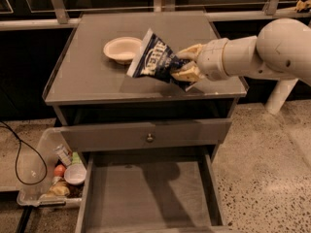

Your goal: Pick blue chip bag from middle drawer and place on counter

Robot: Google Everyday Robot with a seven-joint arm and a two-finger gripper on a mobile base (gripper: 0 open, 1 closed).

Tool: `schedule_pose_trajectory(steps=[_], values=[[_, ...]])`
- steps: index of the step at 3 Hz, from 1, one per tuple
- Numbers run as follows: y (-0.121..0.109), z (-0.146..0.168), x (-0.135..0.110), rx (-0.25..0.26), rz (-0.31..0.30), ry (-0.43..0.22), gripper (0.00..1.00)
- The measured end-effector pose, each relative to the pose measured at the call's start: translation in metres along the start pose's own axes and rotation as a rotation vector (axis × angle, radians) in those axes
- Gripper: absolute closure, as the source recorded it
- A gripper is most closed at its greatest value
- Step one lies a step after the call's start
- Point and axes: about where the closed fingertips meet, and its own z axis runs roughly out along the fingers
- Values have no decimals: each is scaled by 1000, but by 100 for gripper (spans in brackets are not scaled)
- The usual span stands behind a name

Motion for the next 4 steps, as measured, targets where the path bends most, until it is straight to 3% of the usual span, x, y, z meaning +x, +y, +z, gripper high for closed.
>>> schedule_pose_trajectory(steps=[1, 3, 4], values=[[-21, 4, 17, 93, 91, 23, 100], [-50, 2, 43, 205, 231, 33, 100], [-50, 2, 43, 207, 234, 33, 81]])
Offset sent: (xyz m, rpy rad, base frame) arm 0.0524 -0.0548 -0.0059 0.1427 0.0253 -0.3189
